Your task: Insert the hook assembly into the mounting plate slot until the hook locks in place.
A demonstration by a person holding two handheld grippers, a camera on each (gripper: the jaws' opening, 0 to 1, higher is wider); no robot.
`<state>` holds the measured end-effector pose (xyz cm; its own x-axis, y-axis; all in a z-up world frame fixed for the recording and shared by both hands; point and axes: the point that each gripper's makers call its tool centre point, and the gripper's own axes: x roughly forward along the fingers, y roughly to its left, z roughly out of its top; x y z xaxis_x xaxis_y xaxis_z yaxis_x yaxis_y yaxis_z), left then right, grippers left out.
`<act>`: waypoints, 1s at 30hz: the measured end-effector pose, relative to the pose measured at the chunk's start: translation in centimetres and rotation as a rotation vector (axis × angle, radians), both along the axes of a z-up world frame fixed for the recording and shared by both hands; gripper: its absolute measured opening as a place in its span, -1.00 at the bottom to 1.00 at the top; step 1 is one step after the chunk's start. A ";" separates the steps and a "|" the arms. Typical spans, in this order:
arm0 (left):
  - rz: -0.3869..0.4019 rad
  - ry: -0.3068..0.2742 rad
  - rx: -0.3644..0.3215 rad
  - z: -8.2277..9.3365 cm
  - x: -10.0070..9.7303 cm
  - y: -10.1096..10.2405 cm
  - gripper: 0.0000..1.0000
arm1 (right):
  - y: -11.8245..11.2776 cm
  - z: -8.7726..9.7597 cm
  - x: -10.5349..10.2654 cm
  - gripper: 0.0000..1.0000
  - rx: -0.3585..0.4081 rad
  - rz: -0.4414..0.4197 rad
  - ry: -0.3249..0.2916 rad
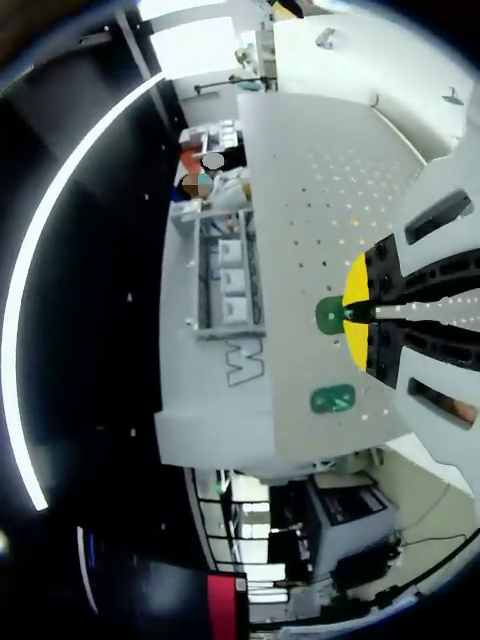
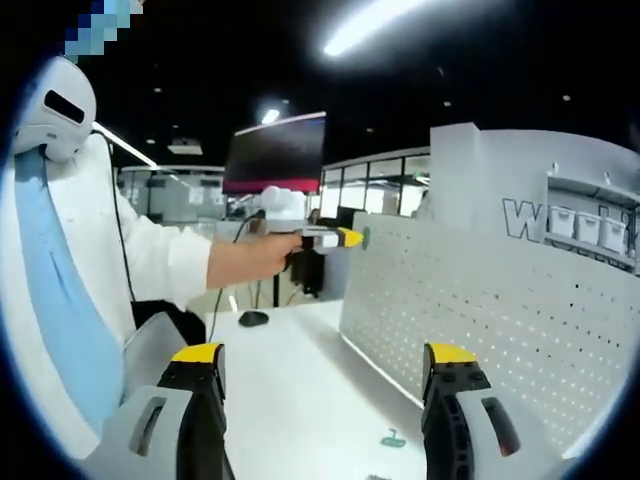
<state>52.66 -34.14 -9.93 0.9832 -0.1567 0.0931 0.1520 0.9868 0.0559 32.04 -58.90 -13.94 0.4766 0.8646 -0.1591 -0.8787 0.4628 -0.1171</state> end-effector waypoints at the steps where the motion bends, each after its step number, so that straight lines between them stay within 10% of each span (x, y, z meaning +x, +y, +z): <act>1: 0.007 0.000 0.001 0.0 0.3 0.2 -0.94 | 0.0 0.0 0.0 0.65 -0.001 -0.004 0.001; 30: 0.055 -0.106 0.044 0.7 4.7 1.4 -0.95 | -2.0 -0.7 1.1 0.64 -0.008 -0.061 0.016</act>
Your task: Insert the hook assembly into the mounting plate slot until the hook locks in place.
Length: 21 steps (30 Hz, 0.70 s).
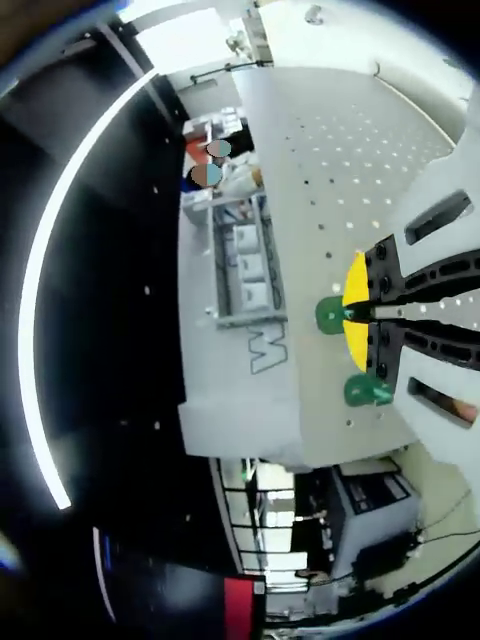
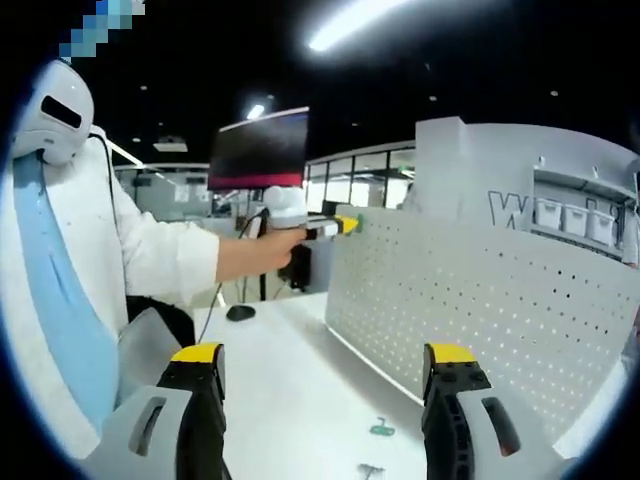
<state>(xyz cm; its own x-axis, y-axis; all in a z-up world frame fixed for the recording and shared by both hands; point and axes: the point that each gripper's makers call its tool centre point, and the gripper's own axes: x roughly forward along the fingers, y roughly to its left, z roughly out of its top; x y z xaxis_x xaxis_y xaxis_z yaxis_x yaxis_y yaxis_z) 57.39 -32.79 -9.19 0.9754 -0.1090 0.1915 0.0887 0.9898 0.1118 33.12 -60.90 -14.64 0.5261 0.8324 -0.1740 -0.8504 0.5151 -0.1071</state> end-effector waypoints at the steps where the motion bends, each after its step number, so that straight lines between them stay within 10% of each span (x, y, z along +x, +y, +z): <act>1: 0.000 -0.001 0.001 -0.1 0.0 0.0 -0.95 | 0.0 0.0 0.1 0.64 0.001 0.000 0.000; 21: 0.008 -0.006 0.009 -1.0 0.8 0.3 -0.95 | -0.6 -0.4 0.7 0.63 -0.019 -0.016 0.017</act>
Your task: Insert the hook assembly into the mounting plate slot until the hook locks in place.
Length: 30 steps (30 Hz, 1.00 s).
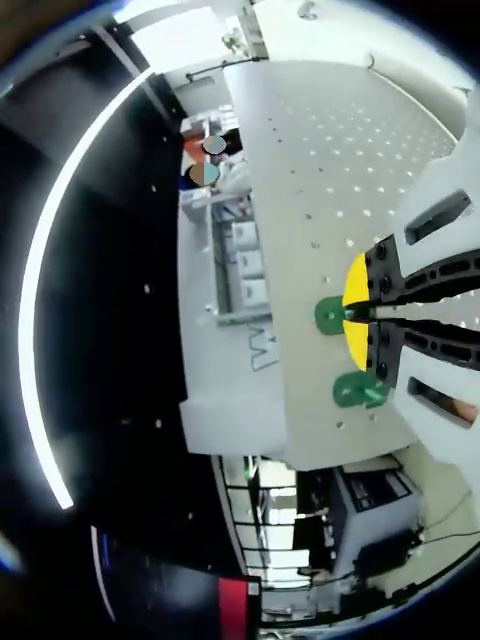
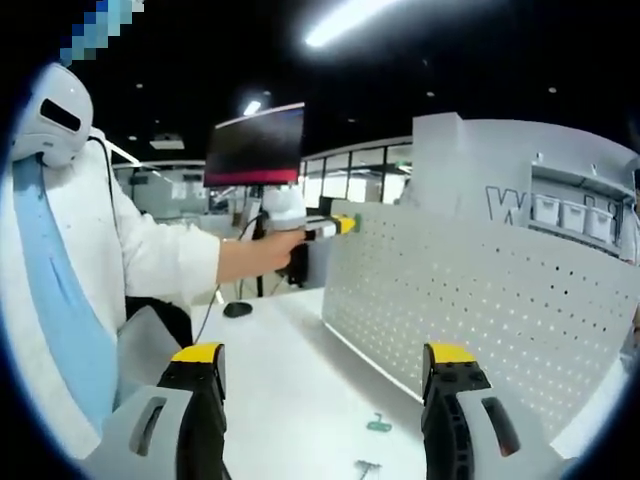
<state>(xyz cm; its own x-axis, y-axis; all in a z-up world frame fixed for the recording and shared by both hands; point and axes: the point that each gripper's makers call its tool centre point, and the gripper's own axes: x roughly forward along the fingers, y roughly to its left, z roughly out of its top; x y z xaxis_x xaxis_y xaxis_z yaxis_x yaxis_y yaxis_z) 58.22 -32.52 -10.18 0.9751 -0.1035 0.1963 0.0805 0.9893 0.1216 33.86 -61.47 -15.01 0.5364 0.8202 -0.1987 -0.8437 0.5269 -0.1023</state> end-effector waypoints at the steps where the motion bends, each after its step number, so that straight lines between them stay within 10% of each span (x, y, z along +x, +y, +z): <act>1: 0.000 -0.003 -0.001 -0.1 0.0 0.0 -0.95 | 0.0 -0.1 0.0 0.63 -0.003 -0.001 0.001; 30: 0.083 -0.029 0.122 0.3 -1.2 -1.0 -0.94 | 0.3 0.1 0.0 0.63 -0.016 -0.006 0.008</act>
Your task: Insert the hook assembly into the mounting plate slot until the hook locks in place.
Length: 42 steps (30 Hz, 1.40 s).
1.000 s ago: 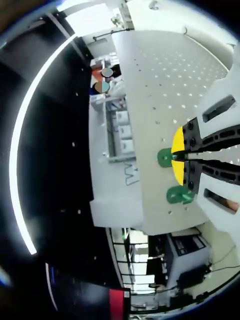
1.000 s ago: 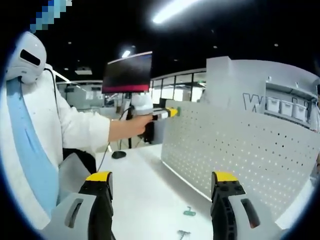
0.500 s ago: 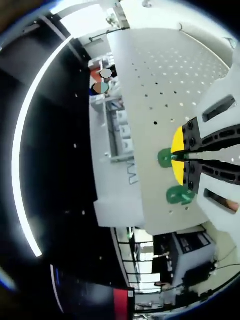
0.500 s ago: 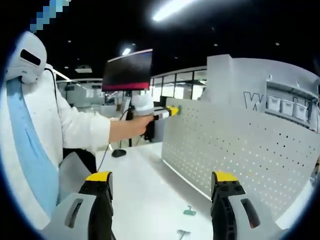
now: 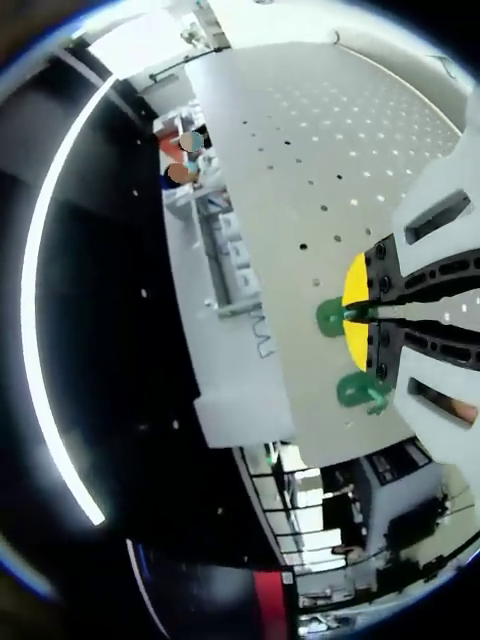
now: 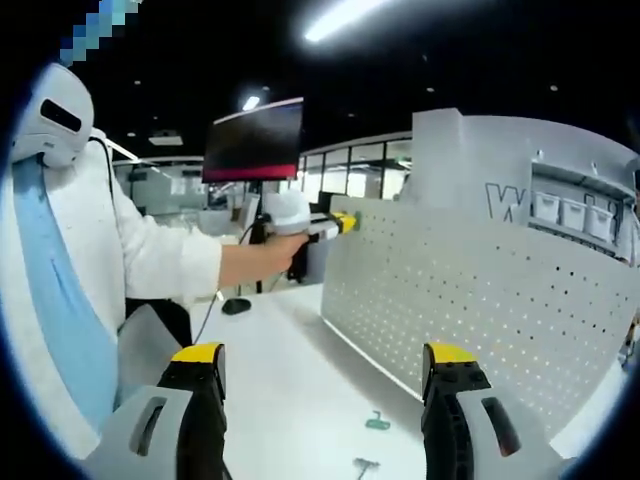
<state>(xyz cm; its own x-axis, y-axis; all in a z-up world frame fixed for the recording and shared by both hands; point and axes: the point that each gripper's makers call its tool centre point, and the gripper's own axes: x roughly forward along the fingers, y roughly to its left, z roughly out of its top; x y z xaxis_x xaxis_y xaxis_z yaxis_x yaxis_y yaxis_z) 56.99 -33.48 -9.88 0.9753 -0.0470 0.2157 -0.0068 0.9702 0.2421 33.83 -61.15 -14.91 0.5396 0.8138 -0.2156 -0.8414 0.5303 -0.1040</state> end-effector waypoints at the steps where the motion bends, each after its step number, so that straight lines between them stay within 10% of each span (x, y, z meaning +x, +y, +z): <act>1: -0.001 0.000 0.000 0.0 0.0 0.0 -0.94 | 0.0 0.0 0.0 0.63 0.000 -0.001 0.000; 22: -0.039 0.043 -0.066 -0.8 0.3 0.9 -0.74 | -0.3 -0.4 0.0 0.63 -0.001 -0.010 0.004; 42: -0.078 0.086 -0.205 -1.4 -2.7 -0.2 0.03 | -0.3 -0.7 -0.4 0.62 0.015 -0.003 0.006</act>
<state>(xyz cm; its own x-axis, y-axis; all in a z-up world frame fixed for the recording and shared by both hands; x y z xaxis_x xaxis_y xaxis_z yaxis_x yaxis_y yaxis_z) 54.31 -33.69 -11.23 0.9856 -0.0871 0.1448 0.0827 0.9959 0.0365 33.46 -61.40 -15.61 0.5409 0.8152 -0.2069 -0.8403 0.5345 -0.0905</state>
